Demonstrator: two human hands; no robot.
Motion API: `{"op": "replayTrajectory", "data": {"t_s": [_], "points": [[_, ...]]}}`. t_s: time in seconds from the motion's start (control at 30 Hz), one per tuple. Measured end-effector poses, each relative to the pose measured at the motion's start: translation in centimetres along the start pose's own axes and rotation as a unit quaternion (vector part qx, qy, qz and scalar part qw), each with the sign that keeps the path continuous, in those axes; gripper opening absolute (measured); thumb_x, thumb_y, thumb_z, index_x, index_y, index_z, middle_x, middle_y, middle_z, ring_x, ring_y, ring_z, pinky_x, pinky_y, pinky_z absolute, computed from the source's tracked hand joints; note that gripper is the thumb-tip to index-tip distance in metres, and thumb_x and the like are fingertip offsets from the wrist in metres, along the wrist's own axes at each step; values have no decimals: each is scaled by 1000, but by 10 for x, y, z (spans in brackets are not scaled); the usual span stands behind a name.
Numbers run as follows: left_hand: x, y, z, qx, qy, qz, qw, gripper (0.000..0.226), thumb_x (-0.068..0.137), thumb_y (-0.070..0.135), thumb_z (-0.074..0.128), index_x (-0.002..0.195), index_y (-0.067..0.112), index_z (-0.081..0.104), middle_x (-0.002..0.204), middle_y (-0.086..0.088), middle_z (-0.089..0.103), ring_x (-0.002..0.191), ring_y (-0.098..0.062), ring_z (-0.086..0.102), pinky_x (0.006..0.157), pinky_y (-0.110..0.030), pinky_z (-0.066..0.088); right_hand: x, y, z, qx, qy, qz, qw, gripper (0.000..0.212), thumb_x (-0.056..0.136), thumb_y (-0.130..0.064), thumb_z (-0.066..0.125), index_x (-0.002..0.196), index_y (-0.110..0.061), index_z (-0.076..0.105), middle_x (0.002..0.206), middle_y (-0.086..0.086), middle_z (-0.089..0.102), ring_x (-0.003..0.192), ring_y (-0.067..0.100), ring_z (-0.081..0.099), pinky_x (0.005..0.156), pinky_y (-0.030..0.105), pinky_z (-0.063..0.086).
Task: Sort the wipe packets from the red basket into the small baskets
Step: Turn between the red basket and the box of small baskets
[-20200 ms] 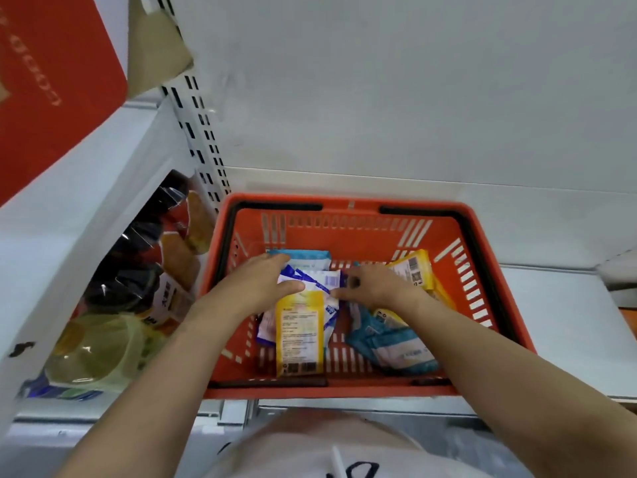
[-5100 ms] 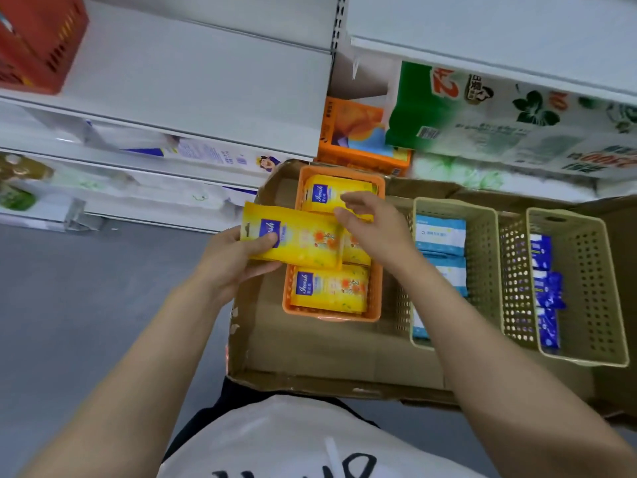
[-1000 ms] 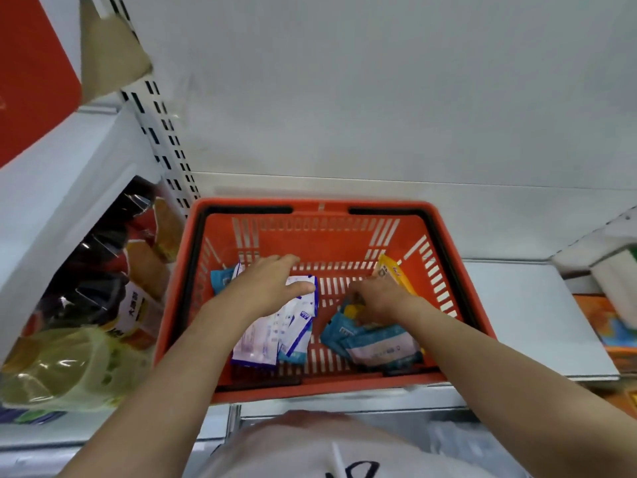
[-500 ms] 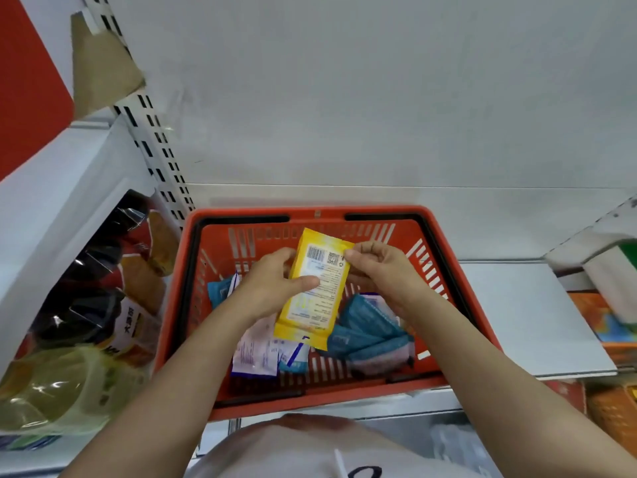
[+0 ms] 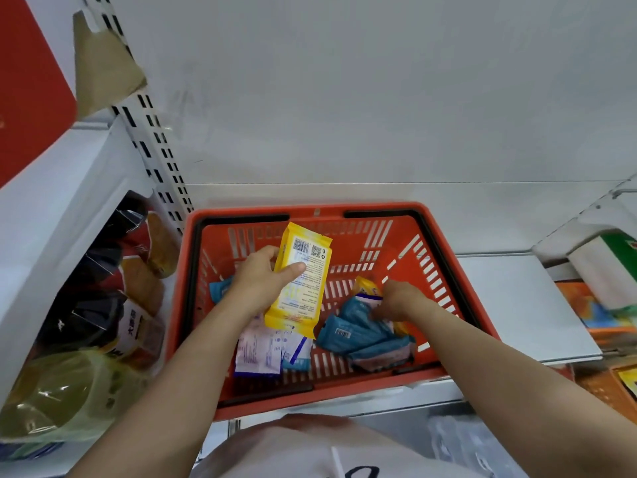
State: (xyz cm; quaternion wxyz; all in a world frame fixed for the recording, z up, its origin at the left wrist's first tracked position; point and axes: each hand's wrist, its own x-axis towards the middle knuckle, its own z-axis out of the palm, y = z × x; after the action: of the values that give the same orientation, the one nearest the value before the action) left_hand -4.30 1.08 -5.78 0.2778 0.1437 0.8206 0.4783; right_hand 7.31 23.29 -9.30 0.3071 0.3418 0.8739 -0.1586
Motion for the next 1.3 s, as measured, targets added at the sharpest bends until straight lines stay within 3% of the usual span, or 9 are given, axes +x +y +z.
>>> {"op": "replayTrajectory", "data": {"t_s": [0.13,0.2,0.4,0.47,0.6,0.83,1.0,1.2,1.3], "points": [[-1,0,1,-1,-9,8,1000,31,88,35,70,114,23,60,98,7,70,83,-14,70,78,-42,59,1,0,-1,65,13,-33,997,38,76,-32,82,100,-23,55,100,-2,61,91,16,57,77,29,49],[-2,0,1,-6,-13,13,1000,31,88,35,69,116,23,60,101,6,70,85,-14,71,79,-43,59,-2,-4,-5,126,38,-43,990,41,76,-30,82,102,-23,52,95,-4,58,86,13,54,65,25,44],[-2,1,3,-10,-10,23,1000,34,88,36,70,116,21,61,103,4,71,87,-15,70,81,-43,58,-13,-9,-8,252,65,-43,965,75,65,-33,90,122,-24,42,108,-2,60,93,16,63,62,27,55],[-2,1,4,-16,-14,25,999,31,88,35,70,114,22,61,104,4,71,88,-15,70,82,-42,57,-19,-11,-10,258,72,-47,962,66,64,-45,89,112,-24,49,99,-3,63,84,15,66,56,28,56],[-1,2,6,-34,-14,32,999,25,88,32,70,110,25,60,103,7,70,89,-13,69,81,-39,57,-31,-12,-17,333,74,-38,939,56,65,-65,79,97,-21,65,87,-1,73,76,19,72,71,36,61],[0,3,7,-135,25,12,990,30,86,37,72,112,24,64,103,7,71,91,-12,70,82,-39,58,-63,-20,-29,630,-56,-84,770,39,82,-14,78,117,-5,64,102,11,76,92,28,74,77,45,60],[-3,13,12,-186,31,22,982,23,89,28,69,110,19,63,98,6,71,74,0,70,55,-15,53,-75,-18,-19,790,-97,-102,596,41,86,0,57,126,-7,59,126,24,64,115,42,62,96,64,46],[-24,33,26,-211,24,48,976,27,90,25,69,111,8,65,98,-2,73,76,-6,72,57,-18,53,-113,4,-20,816,-76,-195,538,32,91,-12,51,121,-10,62,121,21,64,113,42,60,98,63,46],[-44,46,43,-218,25,60,974,29,89,27,69,111,9,65,97,-3,74,79,-11,73,61,-25,55,-136,29,-22,829,-62,-213,514,38,89,-31,51,119,-10,62,109,16,66,96,33,64,86,47,53]]}}
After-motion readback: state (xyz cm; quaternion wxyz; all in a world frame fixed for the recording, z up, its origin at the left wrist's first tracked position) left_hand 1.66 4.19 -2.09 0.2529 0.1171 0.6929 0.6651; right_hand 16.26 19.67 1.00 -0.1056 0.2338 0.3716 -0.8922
